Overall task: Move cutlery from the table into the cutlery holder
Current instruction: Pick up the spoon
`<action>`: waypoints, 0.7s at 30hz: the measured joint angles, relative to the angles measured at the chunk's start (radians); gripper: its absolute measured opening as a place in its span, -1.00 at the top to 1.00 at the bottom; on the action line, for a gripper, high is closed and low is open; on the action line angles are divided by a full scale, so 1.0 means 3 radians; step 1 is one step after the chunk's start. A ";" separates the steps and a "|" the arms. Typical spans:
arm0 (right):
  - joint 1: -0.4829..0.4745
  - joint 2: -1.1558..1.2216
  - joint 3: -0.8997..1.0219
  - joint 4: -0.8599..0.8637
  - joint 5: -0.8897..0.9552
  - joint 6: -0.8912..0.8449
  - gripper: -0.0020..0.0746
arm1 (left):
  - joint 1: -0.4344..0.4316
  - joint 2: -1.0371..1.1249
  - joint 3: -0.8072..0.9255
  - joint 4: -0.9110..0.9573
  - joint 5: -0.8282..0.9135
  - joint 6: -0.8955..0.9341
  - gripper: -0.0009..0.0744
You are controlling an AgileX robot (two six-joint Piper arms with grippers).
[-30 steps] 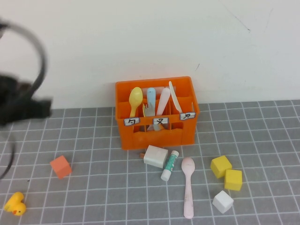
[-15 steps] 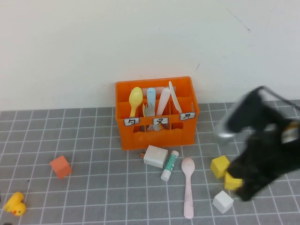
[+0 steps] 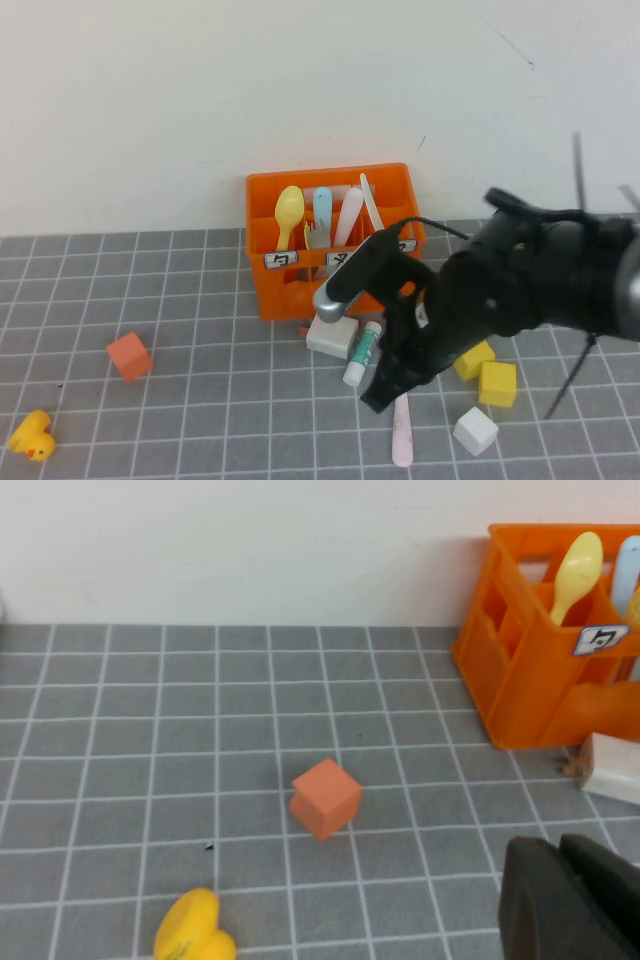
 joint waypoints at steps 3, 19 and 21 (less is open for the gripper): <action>-0.0007 0.0187 -0.0027 0.0000 -0.0170 0.0024 0.95 | 0.0000 0.0000 0.0006 0.0000 -0.0083 -0.0019 0.98; -0.0337 0.0950 -0.0517 0.0177 0.0297 0.1008 -0.18 | 0.0000 0.0000 0.0027 -0.0012 -0.0172 -0.0028 0.98; -0.0329 0.1013 -0.0517 0.0244 0.0266 0.1036 -0.18 | 0.0000 0.0000 0.0027 -0.0012 -0.0172 -0.0028 0.98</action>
